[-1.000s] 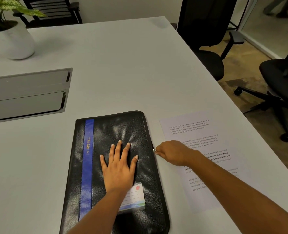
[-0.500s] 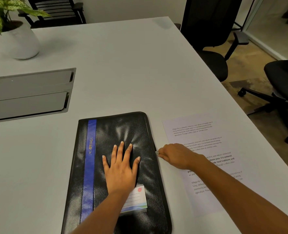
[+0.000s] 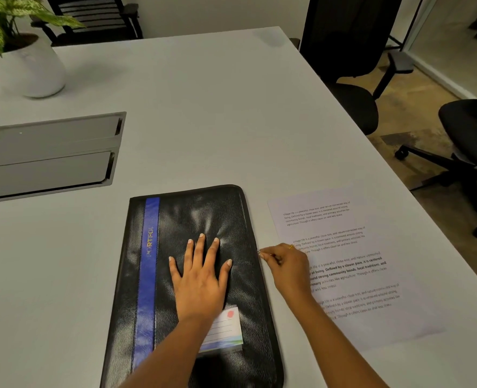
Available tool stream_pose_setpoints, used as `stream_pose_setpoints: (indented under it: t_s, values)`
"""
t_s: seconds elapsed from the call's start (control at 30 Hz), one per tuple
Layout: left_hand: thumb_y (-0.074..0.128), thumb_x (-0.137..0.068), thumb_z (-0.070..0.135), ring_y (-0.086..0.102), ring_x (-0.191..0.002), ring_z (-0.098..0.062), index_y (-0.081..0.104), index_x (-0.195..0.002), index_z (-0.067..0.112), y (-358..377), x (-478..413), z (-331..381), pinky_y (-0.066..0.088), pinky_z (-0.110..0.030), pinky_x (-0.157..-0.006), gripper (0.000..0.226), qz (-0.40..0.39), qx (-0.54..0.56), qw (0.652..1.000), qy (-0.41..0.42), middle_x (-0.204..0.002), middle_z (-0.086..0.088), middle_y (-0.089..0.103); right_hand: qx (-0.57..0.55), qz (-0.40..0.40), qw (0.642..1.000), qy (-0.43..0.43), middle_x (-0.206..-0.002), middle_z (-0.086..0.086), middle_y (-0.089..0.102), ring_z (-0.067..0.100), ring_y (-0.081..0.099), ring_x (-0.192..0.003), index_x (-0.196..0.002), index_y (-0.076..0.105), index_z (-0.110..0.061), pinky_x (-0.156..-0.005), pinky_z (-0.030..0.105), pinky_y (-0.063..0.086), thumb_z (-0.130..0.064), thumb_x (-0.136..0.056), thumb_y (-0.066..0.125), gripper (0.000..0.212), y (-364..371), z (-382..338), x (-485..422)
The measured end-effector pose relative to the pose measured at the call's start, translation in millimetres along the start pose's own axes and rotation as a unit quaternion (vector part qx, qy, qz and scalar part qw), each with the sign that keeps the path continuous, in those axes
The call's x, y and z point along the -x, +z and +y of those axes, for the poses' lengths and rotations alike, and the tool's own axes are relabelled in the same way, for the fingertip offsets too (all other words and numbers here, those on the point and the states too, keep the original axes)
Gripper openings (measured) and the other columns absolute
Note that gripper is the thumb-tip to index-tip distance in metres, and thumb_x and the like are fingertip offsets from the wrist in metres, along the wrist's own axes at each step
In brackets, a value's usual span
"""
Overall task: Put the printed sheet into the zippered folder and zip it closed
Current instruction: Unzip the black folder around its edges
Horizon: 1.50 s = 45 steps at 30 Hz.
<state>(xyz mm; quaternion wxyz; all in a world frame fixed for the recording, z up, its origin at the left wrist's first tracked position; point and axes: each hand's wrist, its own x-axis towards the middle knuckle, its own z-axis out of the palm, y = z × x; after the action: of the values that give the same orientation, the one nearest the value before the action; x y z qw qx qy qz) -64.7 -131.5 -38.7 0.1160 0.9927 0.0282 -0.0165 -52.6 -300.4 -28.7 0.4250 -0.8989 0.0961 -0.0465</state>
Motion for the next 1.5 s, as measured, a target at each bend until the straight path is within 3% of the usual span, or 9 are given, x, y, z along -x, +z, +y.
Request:
stream_pose_setpoints:
  t_s: [0.27, 0.87, 1.03, 1.27, 1.4, 1.5]
  values:
    - [0.005, -0.084, 0.065, -0.001, -0.145, -0.01, 0.014, -0.144, 0.042, -2, 1, 1, -0.006, -0.047, -0.116, 0.064, 0.003, 0.003, 1.0, -0.004, -0.157, 0.012, 0.009, -0.022, 0.004, 1.0, -0.001, -0.082, 0.008, 0.072, 0.022, 0.063, -0.078, -0.085, 0.074, -0.009, -0.073, 0.035, 0.052, -0.016, -0.083, 0.066, 0.011, -2, -1, 5]
    - [0.016, -0.088, 0.062, 0.0, -0.145, -0.01, 0.015, -0.144, 0.041, -2, 0, 2, -0.003, -0.048, -0.117, 0.059, 0.004, 0.015, 1.0, -0.01, -0.157, 0.012, 0.009, -0.027, -0.054, 0.997, -0.047, -0.08, 0.009, 0.07, 0.015, 0.06, -0.072, -0.083, 0.072, -0.005, -0.068, 0.027, 0.05, -0.011, -0.083, 0.065, 0.009, -10, 5, 13]
    - [0.01, -0.087, 0.063, -0.001, -0.145, -0.01, 0.013, -0.144, 0.041, -2, 0, 1, -0.004, -0.047, -0.117, 0.061, 0.001, 0.005, 1.0, -0.01, -0.157, 0.012, 0.007, -0.018, -0.068, 0.995, -0.063, -0.081, 0.012, 0.07, 0.021, 0.063, -0.075, -0.085, 0.072, -0.005, -0.071, 0.034, 0.051, -0.01, -0.083, 0.064, 0.009, -13, 5, 10]
    - [0.007, -0.086, 0.064, -0.003, -0.145, -0.01, 0.012, -0.144, 0.042, -2, 0, 1, -0.004, -0.047, -0.117, 0.062, -0.002, 0.003, 1.0, -0.01, -0.157, 0.012, 0.006, -0.003, -0.105, 0.992, -0.07, -0.083, 0.009, 0.07, 0.008, 0.055, -0.072, -0.086, 0.071, -0.006, -0.063, 0.004, 0.036, -0.011, -0.083, 0.065, 0.009, -17, 7, 5]
    - [0.01, -0.087, 0.063, -0.002, -0.145, -0.01, 0.013, -0.144, 0.042, -2, 0, 1, -0.004, -0.047, -0.116, 0.061, 0.0, 0.003, 1.0, -0.009, -0.157, 0.012, 0.008, 0.0, -0.127, 0.99, -0.064, -0.087, 0.011, 0.07, 0.013, 0.058, -0.075, -0.088, 0.071, -0.006, -0.067, 0.013, 0.041, -0.012, -0.084, 0.063, 0.01, -19, 7, 2]
    - [0.013, -0.088, 0.062, -0.001, -0.145, -0.01, 0.014, -0.144, 0.041, -2, 0, 1, -0.005, -0.048, -0.116, 0.06, 0.003, 0.007, 1.0, -0.006, -0.157, 0.012, 0.009, 0.006, -0.134, 0.989, -0.061, -0.087, 0.01, 0.07, 0.009, 0.054, -0.075, -0.088, 0.071, -0.007, -0.067, 0.011, 0.04, -0.013, -0.084, 0.064, 0.01, -19, 8, -2]
